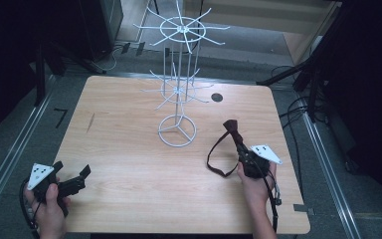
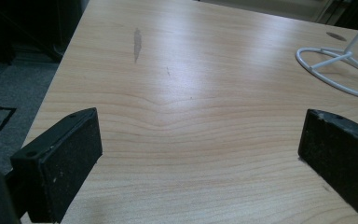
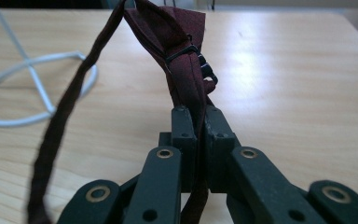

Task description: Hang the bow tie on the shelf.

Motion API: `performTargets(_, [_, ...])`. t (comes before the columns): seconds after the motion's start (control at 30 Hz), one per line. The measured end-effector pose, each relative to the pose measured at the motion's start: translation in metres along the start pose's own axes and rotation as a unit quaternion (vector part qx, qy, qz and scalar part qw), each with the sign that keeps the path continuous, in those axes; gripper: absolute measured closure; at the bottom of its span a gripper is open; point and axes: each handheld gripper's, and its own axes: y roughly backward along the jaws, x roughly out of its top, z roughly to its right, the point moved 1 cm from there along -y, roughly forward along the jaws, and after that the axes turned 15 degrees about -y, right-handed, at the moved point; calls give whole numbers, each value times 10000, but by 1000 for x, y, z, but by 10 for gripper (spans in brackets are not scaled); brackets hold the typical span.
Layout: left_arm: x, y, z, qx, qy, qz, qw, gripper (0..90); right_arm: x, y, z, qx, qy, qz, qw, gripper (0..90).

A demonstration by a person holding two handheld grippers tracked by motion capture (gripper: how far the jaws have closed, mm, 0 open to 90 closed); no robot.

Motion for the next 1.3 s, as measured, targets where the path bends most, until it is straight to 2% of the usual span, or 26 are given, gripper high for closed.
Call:
performTargets(0.27, [0, 0, 0, -7, 18, -3, 10000, 1, 11, 6, -25, 296, 110, 289, 9991, 858])
performTargets(0.4, [0, 0, 0, 0, 30, -8, 10000, 0, 15, 7, -32, 356, 130, 370, 9986, 858])
performTargets(0.43, [0, 0, -1, -2, 37, -10, 10000, 1, 19, 6, -38, 403, 175, 408, 9982, 858])
performTargets(0.67, [0, 0, -1, -12, 46, -19, 10000, 0, 33, 7, -53, 565, 134, 594, 9965, 858])
performTargets(0.93, [0, 0, -1, -8, 53, -7, 10000, 0, 47, 7, -63, 615, 119, 726, 9954, 857])
performTargets(1.3, [0, 0, -1, -14, 48, -13, 10000, 1, 66, 3, -83, 674, 150, 819, 9942, 857])
